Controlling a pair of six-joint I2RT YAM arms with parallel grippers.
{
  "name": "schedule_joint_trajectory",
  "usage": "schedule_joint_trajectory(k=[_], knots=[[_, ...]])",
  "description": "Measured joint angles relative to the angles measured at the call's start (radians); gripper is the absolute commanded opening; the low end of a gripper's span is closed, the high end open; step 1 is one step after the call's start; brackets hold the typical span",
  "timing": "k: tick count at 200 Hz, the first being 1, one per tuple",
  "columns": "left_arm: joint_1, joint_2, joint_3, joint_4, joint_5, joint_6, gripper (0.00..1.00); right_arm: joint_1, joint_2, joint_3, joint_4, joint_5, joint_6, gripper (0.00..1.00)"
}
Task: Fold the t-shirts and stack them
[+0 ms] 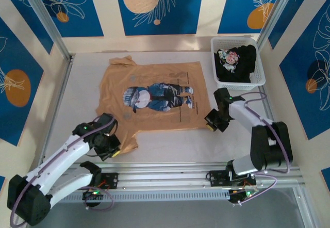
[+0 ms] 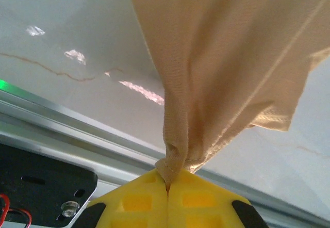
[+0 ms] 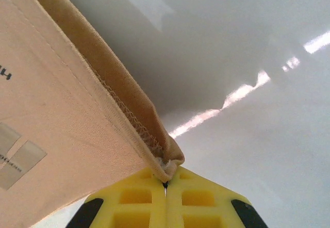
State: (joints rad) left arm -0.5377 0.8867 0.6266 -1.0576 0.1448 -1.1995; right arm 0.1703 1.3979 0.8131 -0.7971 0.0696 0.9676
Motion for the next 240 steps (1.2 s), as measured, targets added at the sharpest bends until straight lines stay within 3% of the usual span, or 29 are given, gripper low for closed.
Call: schedule_joint_trajectory(k=[42,83,144,192,240], knots=[[-0.123,-0.018,0.066,-0.002,-0.066,-0.020,0.00,0.001,-0.169,-0.075,-0.105,0.005,-0.033,0.00],[-0.125,0.200,0.362,0.014,-0.196,0.079,0.00,-0.002,-0.141,-0.041,-0.143,-0.007,-0.055,0.00],[-0.004,0.563,0.718,0.029,-0.271,0.295,0.00,-0.056,0.004,0.149,-0.170,-0.029,-0.068,0.00],[0.093,0.733,0.923,0.033,-0.286,0.435,0.00,-0.073,0.120,0.291,-0.183,-0.032,-0.072,0.00],[0.135,0.848,1.077,0.032,-0.307,0.518,0.00,-0.085,0.221,0.378,-0.185,-0.021,-0.071,0.00]])
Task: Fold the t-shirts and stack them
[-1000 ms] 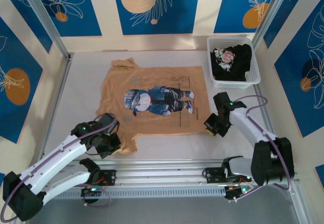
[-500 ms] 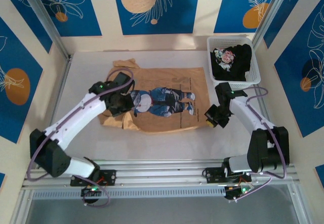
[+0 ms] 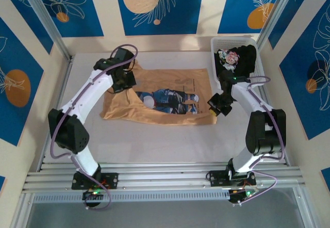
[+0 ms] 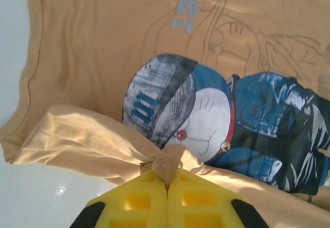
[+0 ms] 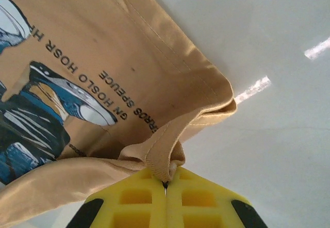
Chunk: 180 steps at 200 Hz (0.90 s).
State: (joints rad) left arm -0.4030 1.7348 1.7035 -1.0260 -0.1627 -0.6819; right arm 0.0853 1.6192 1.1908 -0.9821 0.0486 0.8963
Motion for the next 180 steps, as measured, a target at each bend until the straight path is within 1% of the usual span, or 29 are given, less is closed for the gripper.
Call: schedule_joint_trajectory(k=[74,97,180], knots=[[0.079,0.043,0.042,-0.014,-0.079,0.052,0.00,-0.001,0.123,0.116,-0.004,0.045,0.000,0.00],[0.094,0.055,0.047,-0.013,-0.083,0.070,0.00,-0.002,0.162,0.144,-0.003,0.055,0.001,0.00],[0.129,0.180,0.142,-0.008,-0.083,0.117,0.00,-0.002,0.250,0.243,-0.008,0.076,0.001,0.00]])
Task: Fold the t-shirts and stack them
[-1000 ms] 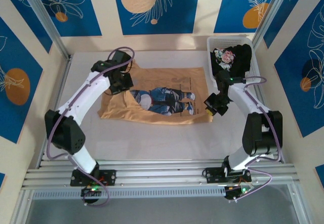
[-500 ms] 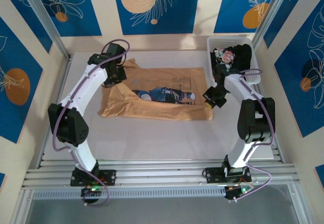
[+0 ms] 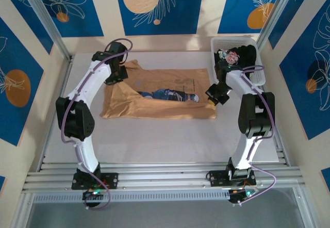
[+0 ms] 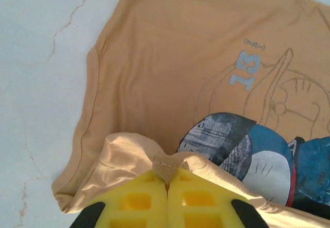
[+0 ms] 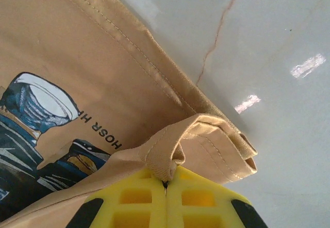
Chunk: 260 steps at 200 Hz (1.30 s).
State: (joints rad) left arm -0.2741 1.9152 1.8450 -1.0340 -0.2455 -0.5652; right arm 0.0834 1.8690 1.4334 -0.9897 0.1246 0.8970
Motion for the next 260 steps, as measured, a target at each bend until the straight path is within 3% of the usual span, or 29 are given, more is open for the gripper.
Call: schedule_joint_trajectory(k=[69,81,93,104,124,151,171,200,231,260], knots=[[0.021,0.056,0.046,0.000,0.000,0.019,0.00,0.000,0.072,0.062,-0.006,0.003,0.000,0.00],[0.024,0.076,0.053,0.001,0.001,0.023,0.00,0.000,0.082,0.069,-0.008,0.003,-0.001,0.21],[0.030,0.098,0.064,-0.006,0.005,0.030,0.25,0.000,0.087,0.074,-0.012,0.003,-0.002,0.41],[0.038,0.118,0.081,-0.018,0.013,0.032,0.50,0.000,0.087,0.077,-0.016,0.004,-0.014,0.50],[0.060,0.127,0.087,-0.029,0.021,0.040,0.64,0.001,0.080,0.083,-0.016,0.008,-0.041,0.59],[0.105,0.054,-0.011,-0.013,0.042,0.048,0.63,0.001,-0.012,0.034,0.016,0.009,-0.069,0.60],[0.151,-0.102,-0.243,0.008,0.090,0.026,0.58,-0.002,-0.157,-0.096,0.052,-0.008,-0.080,0.59],[0.234,-0.270,-0.537,0.032,0.196,-0.031,0.60,-0.018,-0.303,-0.289,0.090,-0.071,-0.080,0.59],[0.304,-0.283,-0.710,0.126,0.306,-0.111,0.62,-0.058,-0.317,-0.418,0.155,-0.144,-0.079,0.60],[0.311,-0.264,-0.732,0.199,0.369,-0.163,0.59,-0.105,-0.309,-0.466,0.208,-0.196,-0.062,0.60]])
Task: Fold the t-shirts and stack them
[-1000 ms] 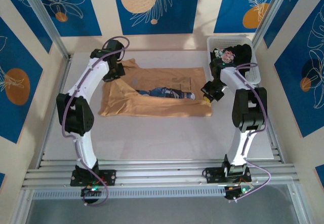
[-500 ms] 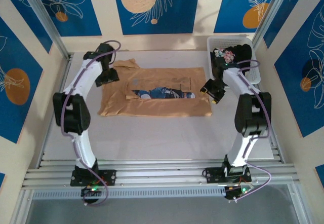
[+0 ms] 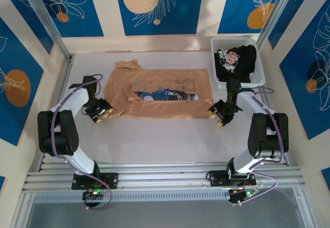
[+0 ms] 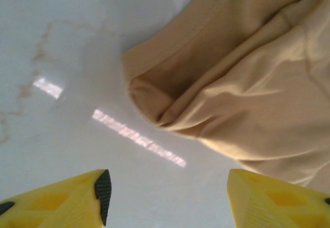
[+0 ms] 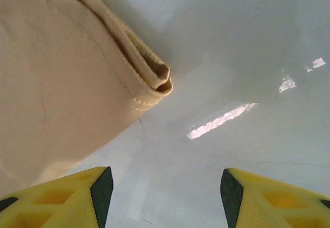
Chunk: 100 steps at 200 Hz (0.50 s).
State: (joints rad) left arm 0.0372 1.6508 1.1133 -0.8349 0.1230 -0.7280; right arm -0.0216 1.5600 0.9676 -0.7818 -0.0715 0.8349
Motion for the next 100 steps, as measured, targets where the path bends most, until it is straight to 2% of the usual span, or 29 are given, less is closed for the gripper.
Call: schedule_joint_trajectory(k=[40,67,88,100], knots=[[0.000,0.059,0.000,0.035,-0.005,-0.026,0.51,-0.010,0.040,0.000,0.045,-0.032,0.029,0.58],[0.000,0.076,0.000,0.055,-0.017,-0.035,0.42,-0.010,0.079,0.000,0.068,-0.043,0.060,0.53],[0.000,0.095,0.000,0.072,-0.039,-0.043,0.30,-0.005,0.103,0.000,0.087,-0.045,0.081,0.45],[0.000,0.106,0.000,0.079,-0.055,-0.040,0.21,-0.002,0.125,0.003,0.098,-0.044,0.097,0.35]])
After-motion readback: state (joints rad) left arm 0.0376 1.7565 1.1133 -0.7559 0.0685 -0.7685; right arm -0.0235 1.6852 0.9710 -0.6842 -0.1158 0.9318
